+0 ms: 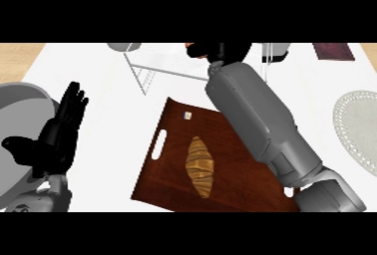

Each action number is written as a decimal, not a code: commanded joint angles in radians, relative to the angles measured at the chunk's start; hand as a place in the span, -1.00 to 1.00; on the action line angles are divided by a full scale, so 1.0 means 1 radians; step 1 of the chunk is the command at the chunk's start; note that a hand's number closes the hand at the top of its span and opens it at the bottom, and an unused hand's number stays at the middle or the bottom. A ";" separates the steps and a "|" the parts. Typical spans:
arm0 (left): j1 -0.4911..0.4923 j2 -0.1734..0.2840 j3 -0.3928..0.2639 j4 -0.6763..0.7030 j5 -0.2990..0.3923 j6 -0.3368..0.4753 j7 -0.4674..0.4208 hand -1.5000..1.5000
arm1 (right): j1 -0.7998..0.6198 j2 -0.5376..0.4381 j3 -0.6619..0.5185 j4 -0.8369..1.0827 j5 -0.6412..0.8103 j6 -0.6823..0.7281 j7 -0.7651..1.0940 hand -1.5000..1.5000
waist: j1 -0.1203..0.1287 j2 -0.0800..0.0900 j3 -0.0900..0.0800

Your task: Pick the squash from the tray and place it in the tiered shelf

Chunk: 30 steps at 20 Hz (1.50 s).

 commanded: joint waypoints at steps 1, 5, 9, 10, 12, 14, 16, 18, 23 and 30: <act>-0.031 0.012 0.021 -0.001 -0.007 0.009 0.034 0.00 | -0.026 0.004 -0.035 0.056 -0.072 -0.116 -0.076 -1.00 | -0.009 0.000 0.000; 0.025 0.012 0.034 -0.016 0.006 -0.002 0.001 0.00 | -0.016 0.004 -0.029 -0.025 -0.097 -0.194 -0.116 -1.00 | -0.021 -0.008 0.000; 0.016 0.017 0.045 0.001 0.012 -0.015 0.008 0.00 | -0.053 0.000 -0.076 -0.039 -0.053 -0.190 -0.067 -1.00 | -0.045 -0.014 0.000; 0.000 0.017 0.060 0.041 0.006 -0.008 -0.029 0.00 | -0.034 0.004 -0.066 -0.040 -0.054 -0.268 -0.053 -1.00 | -0.042 -0.011 0.000; 0.027 0.025 0.065 0.007 0.013 -0.011 0.002 0.00 | -0.020 -0.029 -0.078 -0.109 0.009 -0.209 0.018 -1.00 | -0.064 -0.022 0.000; 0.064 0.035 0.079 -0.025 0.026 -0.020 0.002 0.00 | 0.021 -0.035 -0.075 -0.180 0.057 -0.193 0.091 -1.00 | -0.077 -0.029 0.000; 0.063 0.005 0.058 -0.043 0.013 0.011 0.032 0.00 | 0.055 -0.060 -0.115 -0.246 0.046 -0.171 0.134 -1.00 | -0.092 -0.035 0.001; 0.034 0.023 0.085 0.008 0.010 0.005 0.007 0.00 | 0.111 -0.063 -0.101 -0.338 0.097 -0.123 0.196 -1.00 | -0.106 -0.035 0.000; 0.092 0.018 0.080 -0.040 0.012 0.001 0.010 0.00 | 0.337 -0.097 -0.056 -0.679 0.111 0.011 0.220 -1.00 | -0.122 -0.042 0.001; 0.073 0.026 0.073 -0.073 -0.008 0.011 0.049 0.00 | 0.596 -0.157 -0.006 -1.167 0.115 0.211 0.294 -1.00 | -0.123 -0.038 0.000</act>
